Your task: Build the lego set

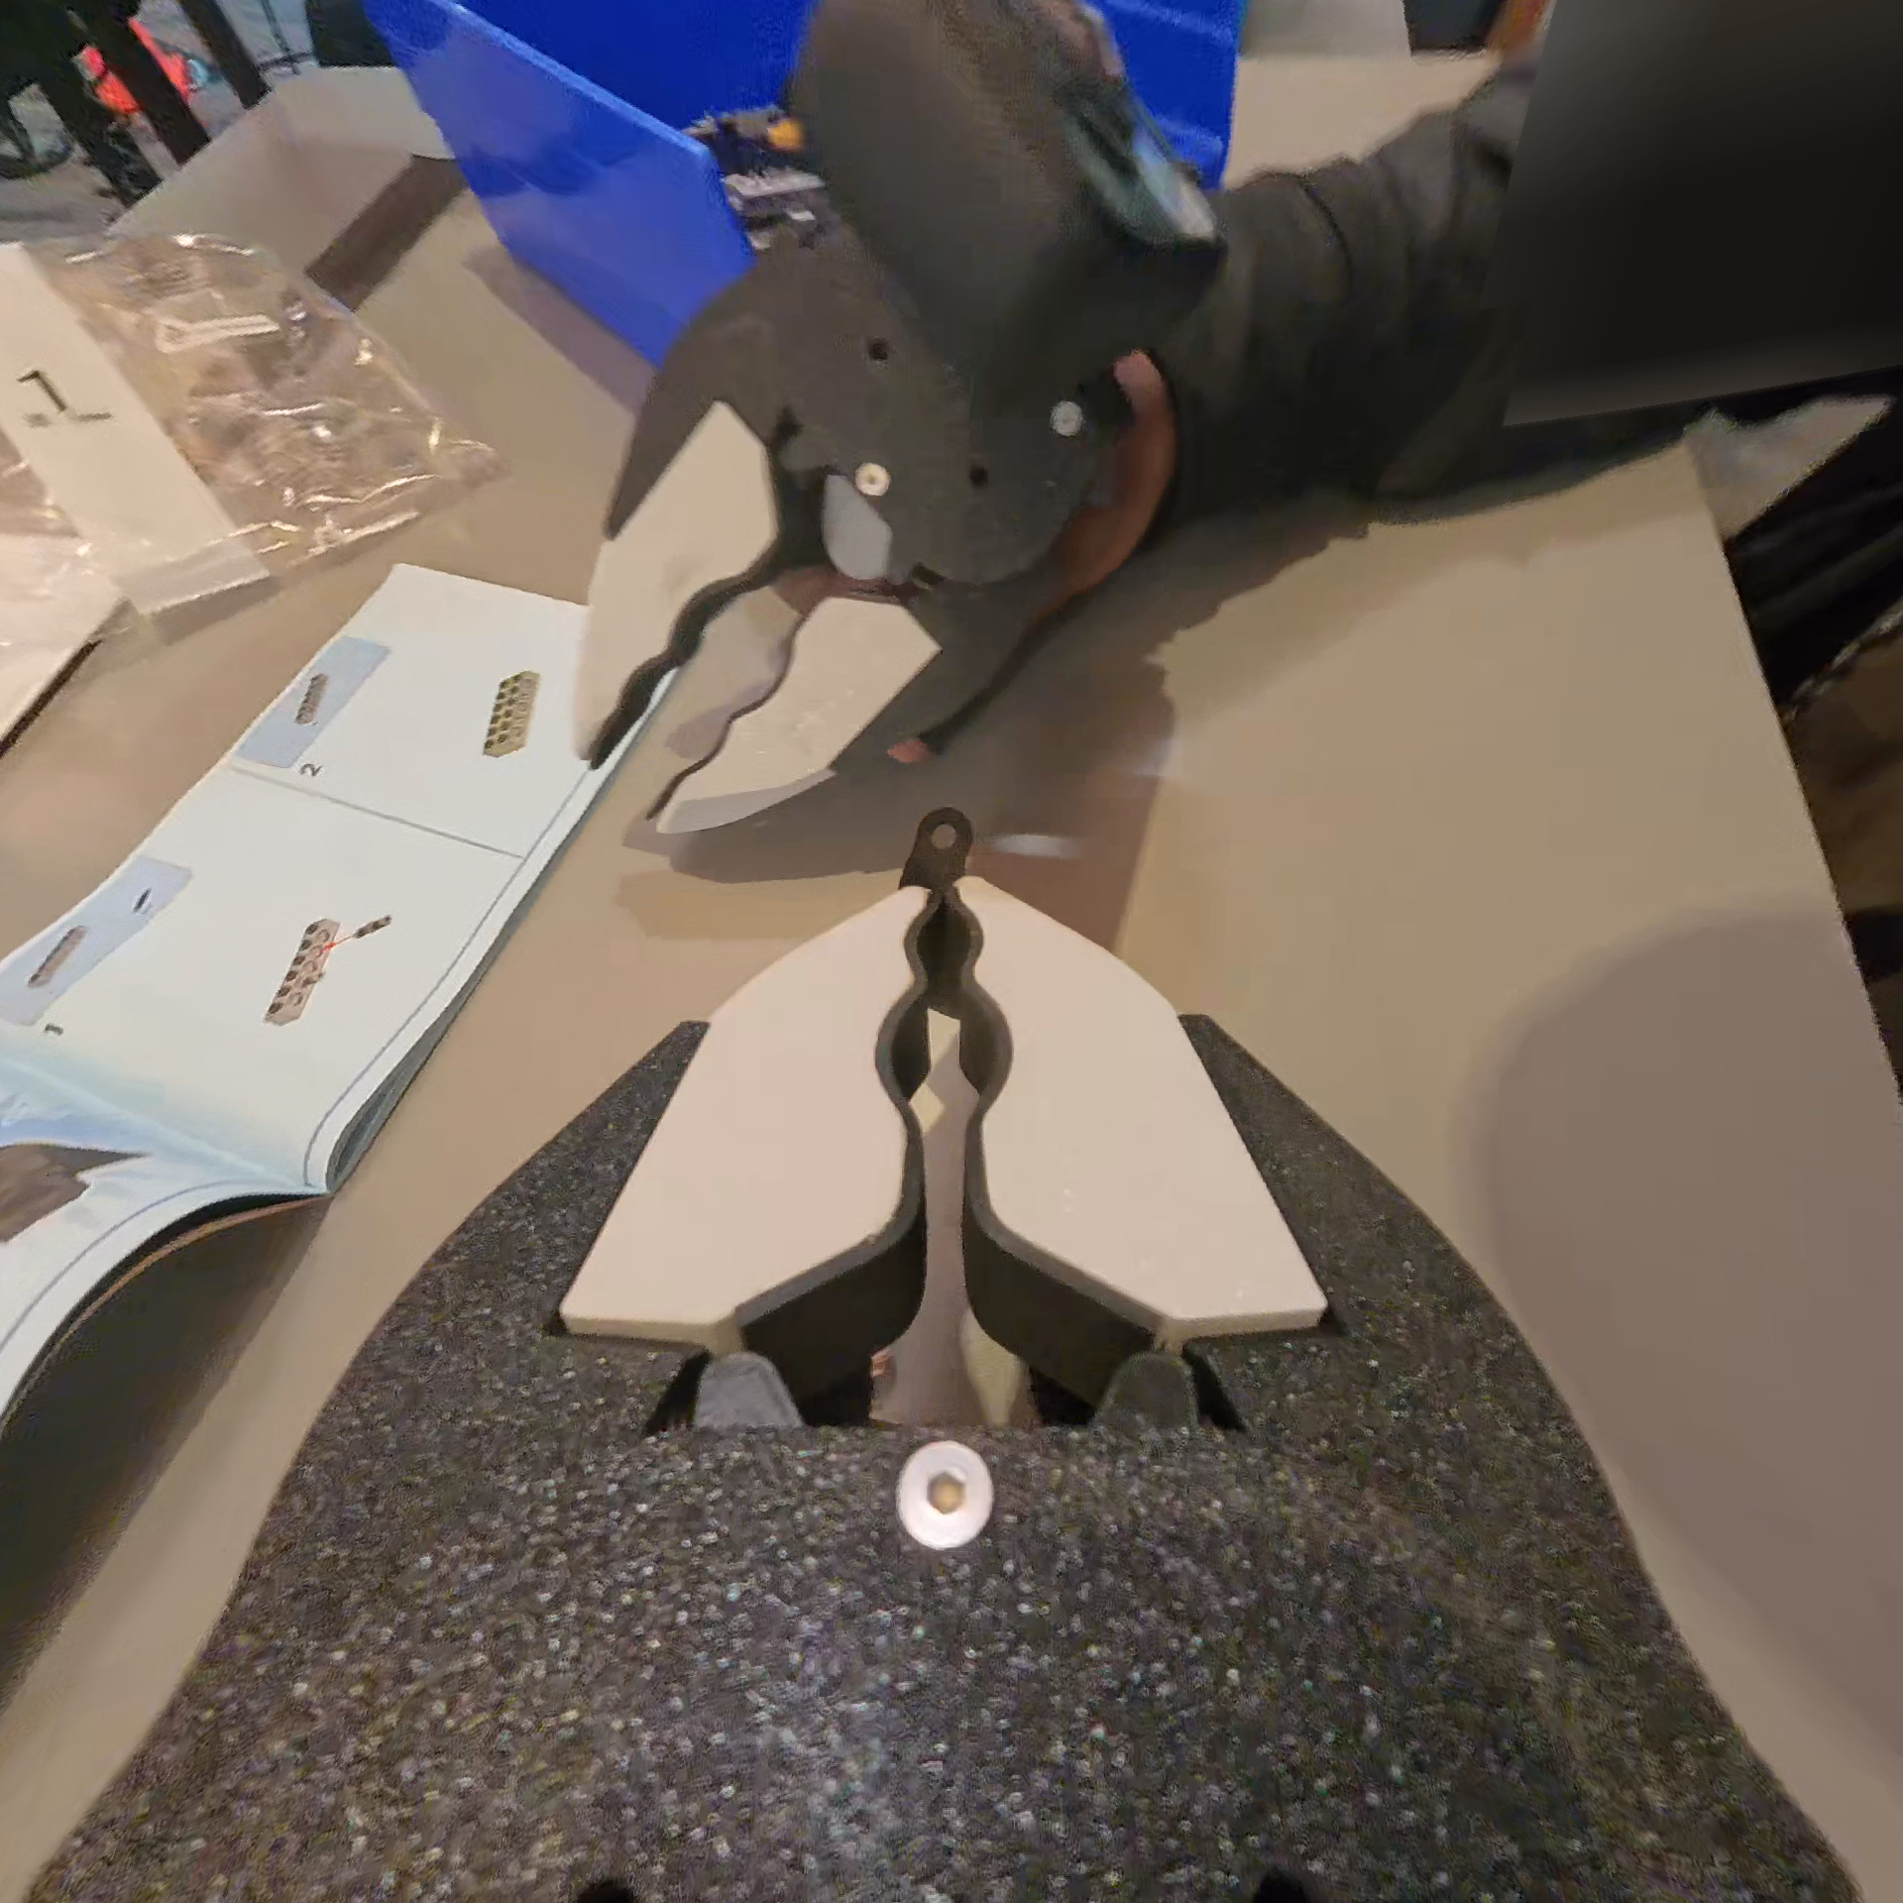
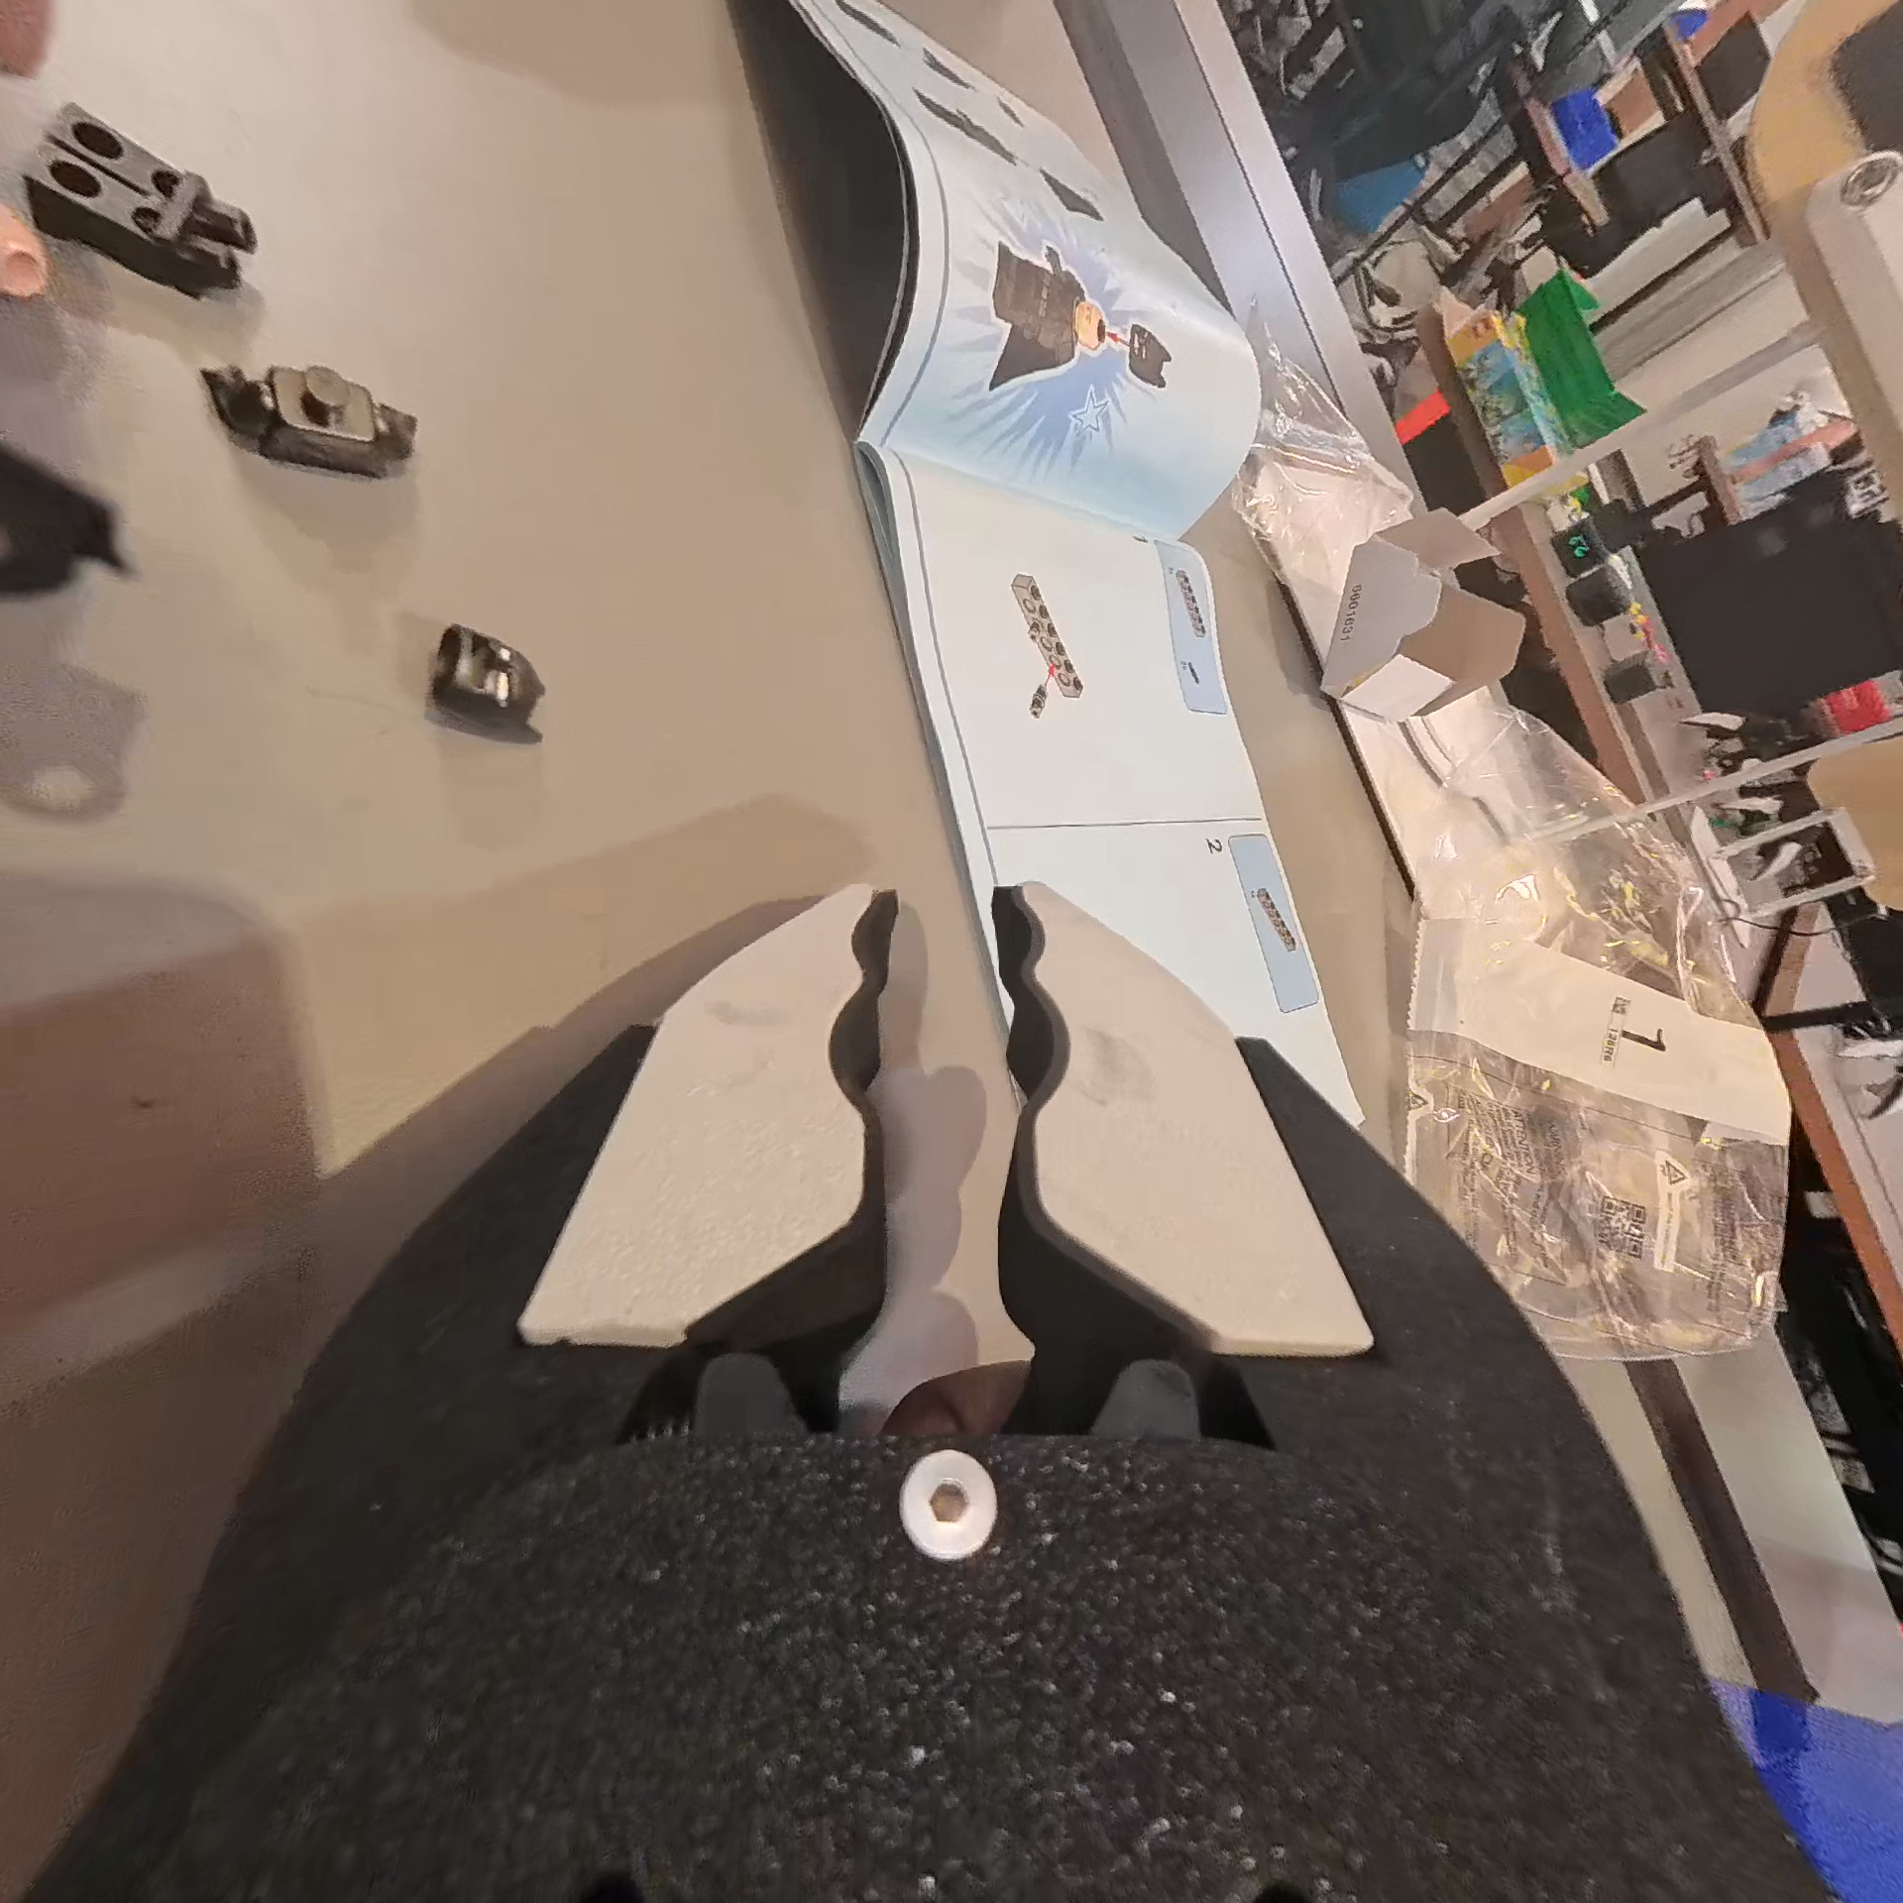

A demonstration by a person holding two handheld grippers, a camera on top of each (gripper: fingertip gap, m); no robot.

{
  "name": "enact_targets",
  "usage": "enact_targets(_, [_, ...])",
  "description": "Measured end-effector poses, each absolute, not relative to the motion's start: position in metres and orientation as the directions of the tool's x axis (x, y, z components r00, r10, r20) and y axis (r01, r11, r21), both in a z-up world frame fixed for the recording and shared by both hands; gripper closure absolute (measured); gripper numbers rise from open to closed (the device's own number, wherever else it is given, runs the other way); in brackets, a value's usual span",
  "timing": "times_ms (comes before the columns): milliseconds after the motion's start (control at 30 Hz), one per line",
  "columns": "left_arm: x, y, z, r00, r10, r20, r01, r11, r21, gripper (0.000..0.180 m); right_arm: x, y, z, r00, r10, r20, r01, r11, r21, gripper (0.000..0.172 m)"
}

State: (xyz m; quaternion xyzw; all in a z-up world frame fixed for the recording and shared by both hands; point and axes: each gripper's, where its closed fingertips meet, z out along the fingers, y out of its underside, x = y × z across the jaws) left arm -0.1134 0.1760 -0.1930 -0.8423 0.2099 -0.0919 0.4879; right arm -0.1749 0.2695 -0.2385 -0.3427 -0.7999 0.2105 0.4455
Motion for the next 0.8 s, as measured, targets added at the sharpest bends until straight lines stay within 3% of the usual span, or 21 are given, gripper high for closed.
enact_targets(200, [-0.149, 0.182, -0.186, 0.943, -0.3, 0.148, 0.0, -0.441, -0.897, 0.18, -0.174, 0.268, -0.233, -0.375, 0.76, 0.531, 0.337, 0.645, -0.686, 0.151])
enact_targets(400, [-0.171, 0.184, -0.183, 0.906, -0.205, 0.372, 0.259, -0.428, -0.866, 0.18, -0.173, 0.254, -0.224, -0.381, 0.755, 0.534, 0.269, 0.643, -0.717, 0.149])
enact_targets(633, [-0.18, 0.178, -0.175, 0.886, -0.191, 0.422, 0.333, -0.371, -0.867, 0.18, -0.168, 0.23, -0.216, -0.425, 0.762, 0.489, 0.211, 0.609, -0.764, 0.149])
enact_targets(800, [-0.183, 0.176, -0.174, 0.892, -0.188, 0.41, 0.327, -0.359, -0.874, 0.18, -0.17, 0.219, -0.202, -0.45, 0.826, 0.34, 0.208, 0.467, -0.859, 0.15])
